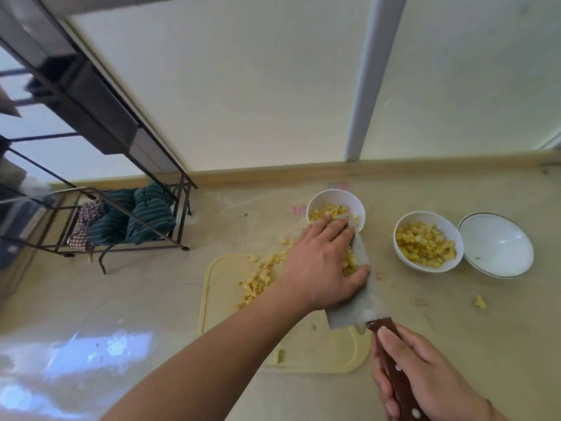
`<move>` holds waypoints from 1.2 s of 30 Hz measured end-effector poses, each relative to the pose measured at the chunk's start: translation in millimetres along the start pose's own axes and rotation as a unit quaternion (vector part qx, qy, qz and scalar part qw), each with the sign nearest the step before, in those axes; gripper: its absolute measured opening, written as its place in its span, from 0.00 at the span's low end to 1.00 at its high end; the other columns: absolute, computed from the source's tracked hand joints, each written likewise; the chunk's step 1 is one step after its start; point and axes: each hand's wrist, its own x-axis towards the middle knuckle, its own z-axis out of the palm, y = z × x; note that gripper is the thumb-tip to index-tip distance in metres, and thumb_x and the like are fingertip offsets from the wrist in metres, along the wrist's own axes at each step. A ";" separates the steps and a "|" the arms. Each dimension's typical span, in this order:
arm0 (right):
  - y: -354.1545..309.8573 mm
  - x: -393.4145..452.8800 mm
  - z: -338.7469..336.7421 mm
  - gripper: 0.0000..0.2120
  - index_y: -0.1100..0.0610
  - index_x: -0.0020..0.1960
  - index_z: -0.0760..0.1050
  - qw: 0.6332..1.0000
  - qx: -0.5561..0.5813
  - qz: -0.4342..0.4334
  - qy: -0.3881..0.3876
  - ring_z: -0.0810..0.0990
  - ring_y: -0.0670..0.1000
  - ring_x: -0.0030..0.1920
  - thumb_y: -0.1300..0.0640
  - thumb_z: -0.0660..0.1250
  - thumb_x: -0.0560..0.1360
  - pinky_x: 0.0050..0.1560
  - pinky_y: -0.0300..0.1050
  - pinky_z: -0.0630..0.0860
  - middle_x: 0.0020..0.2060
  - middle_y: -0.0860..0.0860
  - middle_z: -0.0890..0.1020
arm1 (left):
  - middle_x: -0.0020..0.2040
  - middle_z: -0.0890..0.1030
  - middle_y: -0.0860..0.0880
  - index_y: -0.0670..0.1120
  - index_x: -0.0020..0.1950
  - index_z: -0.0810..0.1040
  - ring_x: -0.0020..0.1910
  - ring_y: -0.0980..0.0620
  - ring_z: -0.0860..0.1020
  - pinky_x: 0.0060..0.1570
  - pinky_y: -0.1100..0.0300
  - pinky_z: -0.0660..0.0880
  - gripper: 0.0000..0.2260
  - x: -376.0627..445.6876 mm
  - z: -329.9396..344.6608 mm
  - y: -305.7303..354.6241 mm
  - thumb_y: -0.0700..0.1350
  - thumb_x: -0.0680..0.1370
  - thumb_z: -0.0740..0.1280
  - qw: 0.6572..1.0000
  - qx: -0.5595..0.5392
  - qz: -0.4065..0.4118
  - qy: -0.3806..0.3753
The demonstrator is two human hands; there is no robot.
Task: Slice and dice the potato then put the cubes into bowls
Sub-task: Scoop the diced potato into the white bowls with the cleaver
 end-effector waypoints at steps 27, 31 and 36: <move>-111.4 30.7 26.3 0.15 0.63 0.41 0.70 0.960 0.226 0.157 0.057 0.68 0.52 0.17 0.52 0.59 0.80 0.20 0.43 0.71 0.24 0.57 0.70 | 0.52 0.82 0.48 0.44 0.50 0.83 0.52 0.50 0.79 0.58 0.47 0.75 0.20 114.0 -28.1 -34.0 0.60 0.80 0.63 0.958 -0.126 0.069 -0.249; -115.0 31.5 29.4 0.16 0.63 0.41 0.70 0.958 0.227 0.163 0.066 0.68 0.52 0.17 0.52 0.59 0.81 0.19 0.43 0.72 0.23 0.57 0.70 | 0.59 0.80 0.43 0.40 0.60 0.81 0.59 0.46 0.77 0.64 0.47 0.71 0.28 119.4 -34.0 -40.7 0.64 0.81 0.60 0.935 -0.152 0.101 -0.302; -119.8 32.4 32.1 0.16 0.63 0.41 0.70 0.956 0.231 0.170 0.070 0.67 0.52 0.17 0.52 0.59 0.80 0.19 0.43 0.71 0.23 0.57 0.69 | 0.69 0.76 0.50 0.48 0.72 0.77 0.71 0.53 0.69 0.72 0.58 0.62 0.34 117.6 -27.4 -48.7 0.69 0.73 0.62 0.938 -0.116 0.162 -0.282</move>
